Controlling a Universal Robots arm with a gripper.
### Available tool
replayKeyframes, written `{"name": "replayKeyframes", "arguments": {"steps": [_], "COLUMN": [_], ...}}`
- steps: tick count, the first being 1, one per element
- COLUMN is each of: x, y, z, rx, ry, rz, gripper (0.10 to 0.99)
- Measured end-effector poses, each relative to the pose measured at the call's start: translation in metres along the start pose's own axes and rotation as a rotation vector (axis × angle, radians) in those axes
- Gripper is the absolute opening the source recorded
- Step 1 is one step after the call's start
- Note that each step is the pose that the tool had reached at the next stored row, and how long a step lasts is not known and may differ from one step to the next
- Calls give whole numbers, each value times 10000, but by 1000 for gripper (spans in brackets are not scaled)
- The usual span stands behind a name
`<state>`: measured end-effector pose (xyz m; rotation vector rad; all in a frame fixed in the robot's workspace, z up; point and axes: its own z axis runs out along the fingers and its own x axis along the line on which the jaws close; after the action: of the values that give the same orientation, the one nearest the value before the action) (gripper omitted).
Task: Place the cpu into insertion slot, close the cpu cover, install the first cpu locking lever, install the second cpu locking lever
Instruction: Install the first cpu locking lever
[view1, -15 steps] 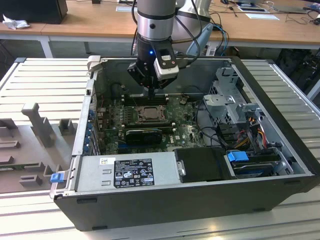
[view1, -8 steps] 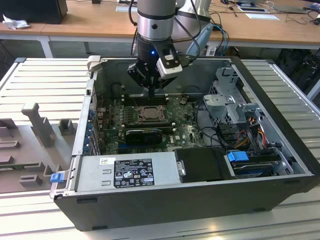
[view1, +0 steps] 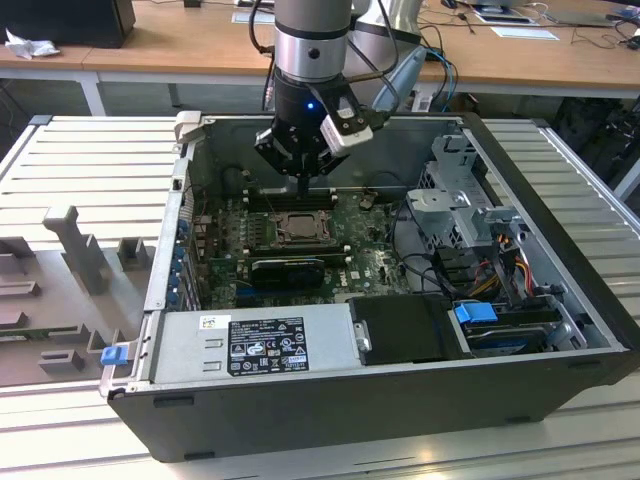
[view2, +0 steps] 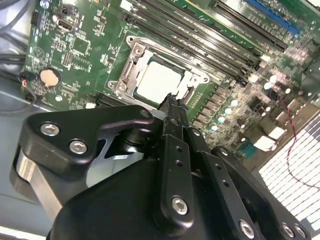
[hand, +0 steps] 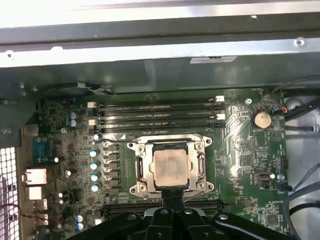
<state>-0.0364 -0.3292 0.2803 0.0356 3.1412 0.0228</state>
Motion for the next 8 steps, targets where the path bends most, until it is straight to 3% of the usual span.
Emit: {"name": "replayKeyframes", "arguments": {"steps": [8], "x": [0], "y": [0], "z": [8], "rx": [-6], "ry": [19], "rz": [-1439], "gripper": [106]}}
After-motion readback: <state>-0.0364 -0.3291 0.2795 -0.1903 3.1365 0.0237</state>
